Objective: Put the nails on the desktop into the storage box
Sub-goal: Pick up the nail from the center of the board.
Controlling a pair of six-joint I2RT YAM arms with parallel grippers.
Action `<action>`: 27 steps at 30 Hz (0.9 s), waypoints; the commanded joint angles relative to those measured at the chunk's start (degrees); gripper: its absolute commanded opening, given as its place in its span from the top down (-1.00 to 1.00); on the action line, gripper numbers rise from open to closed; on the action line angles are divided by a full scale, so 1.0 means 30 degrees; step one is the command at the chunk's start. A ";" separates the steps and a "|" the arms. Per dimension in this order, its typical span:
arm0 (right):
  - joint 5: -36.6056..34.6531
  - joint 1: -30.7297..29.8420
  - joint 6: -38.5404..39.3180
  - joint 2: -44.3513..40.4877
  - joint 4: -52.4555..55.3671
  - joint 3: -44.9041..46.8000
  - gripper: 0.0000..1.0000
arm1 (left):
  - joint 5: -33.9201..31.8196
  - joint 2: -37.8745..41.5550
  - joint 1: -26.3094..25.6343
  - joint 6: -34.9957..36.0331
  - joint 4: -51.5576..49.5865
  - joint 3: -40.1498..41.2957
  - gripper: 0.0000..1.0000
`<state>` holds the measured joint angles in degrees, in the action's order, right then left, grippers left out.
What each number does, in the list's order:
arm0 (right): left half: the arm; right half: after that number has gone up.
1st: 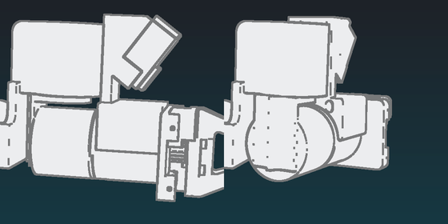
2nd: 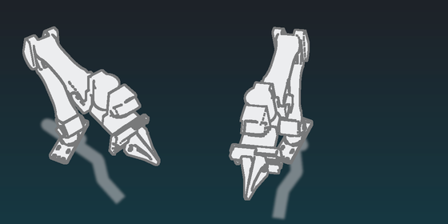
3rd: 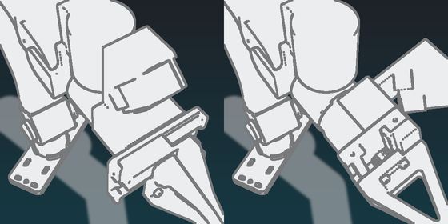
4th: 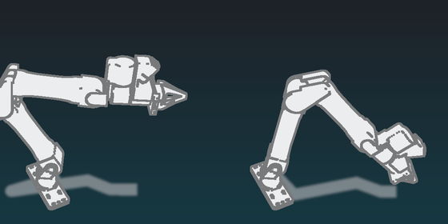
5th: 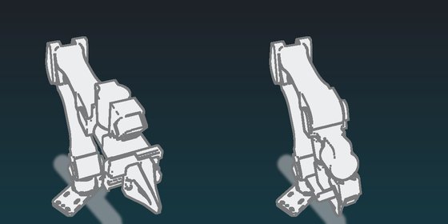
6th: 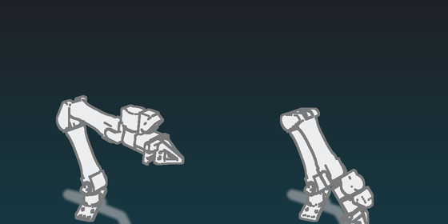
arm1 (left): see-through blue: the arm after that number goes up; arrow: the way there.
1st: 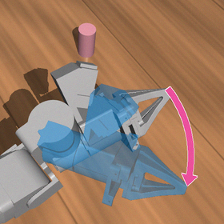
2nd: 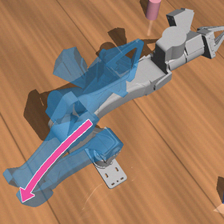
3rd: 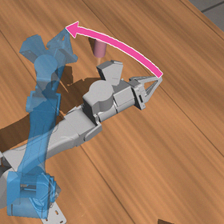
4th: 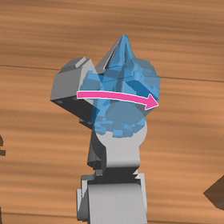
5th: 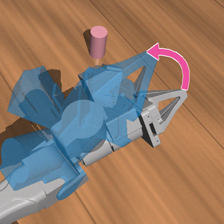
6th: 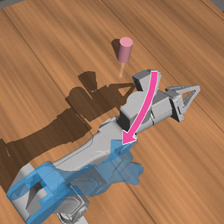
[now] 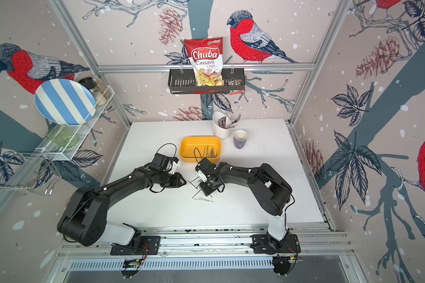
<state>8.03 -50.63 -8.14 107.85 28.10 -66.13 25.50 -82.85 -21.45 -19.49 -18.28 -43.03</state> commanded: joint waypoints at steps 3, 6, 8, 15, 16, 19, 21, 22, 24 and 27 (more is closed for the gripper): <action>-0.1253 0.0749 -0.1248 -0.0575 0.2937 -0.0244 1.00 | 0.0170 -0.0010 0.0075 0.0117 0.0428 -0.0189 0.31; -0.0718 0.0953 -0.1497 -0.1190 0.3170 -0.0967 1.00 | 0.0144 0.0019 0.0088 0.0109 0.0456 -0.0161 0.31; -0.0325 0.1062 -0.1631 -0.1668 0.3317 -0.1361 1.00 | 0.0133 0.0062 0.0090 0.0117 0.0492 -0.0138 0.31; 0.1226 0.2509 -0.2856 -0.3201 0.3299 -0.3502 1.00 | 0.0100 0.0227 0.0120 0.0054 0.0631 -0.0058 0.31; 0.1321 0.2805 -0.3213 -0.3221 0.3155 -0.4165 1.00 | 0.0113 0.0249 0.0119 0.0050 0.0647 -0.0059 0.31; 0.1308 0.3703 -0.4336 -0.2413 0.3090 -0.6731 1.00 | 0.0144 0.0297 0.0149 -0.0007 0.0677 -0.0119 0.31; 0.1219 0.4127 -0.5002 -0.1315 0.3305 -0.8669 1.00 | 0.0100 0.0412 0.0145 -0.0023 0.0655 -0.0174 0.31; 0.1139 0.4252 -0.5208 -0.0697 0.3469 -0.9733 1.00 | 0.0054 0.0526 0.0149 -0.0042 0.0627 -0.0179 0.31; 0.0668 0.4287 -0.5443 0.0610 0.3882 -1.1703 1.00 | -0.0103 0.0770 0.0176 -0.0051 0.0523 -0.0204 0.31; -0.0162 0.4309 -0.5709 0.3039 0.5211 -1.4887 1.00 | -0.0308 0.1096 0.0207 -0.0012 0.0353 -0.0328 0.31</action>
<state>10.15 -37.69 -22.81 113.10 39.27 -105.60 25.28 -80.31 -21.17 -19.53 -17.45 -43.40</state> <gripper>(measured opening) 0.051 0.345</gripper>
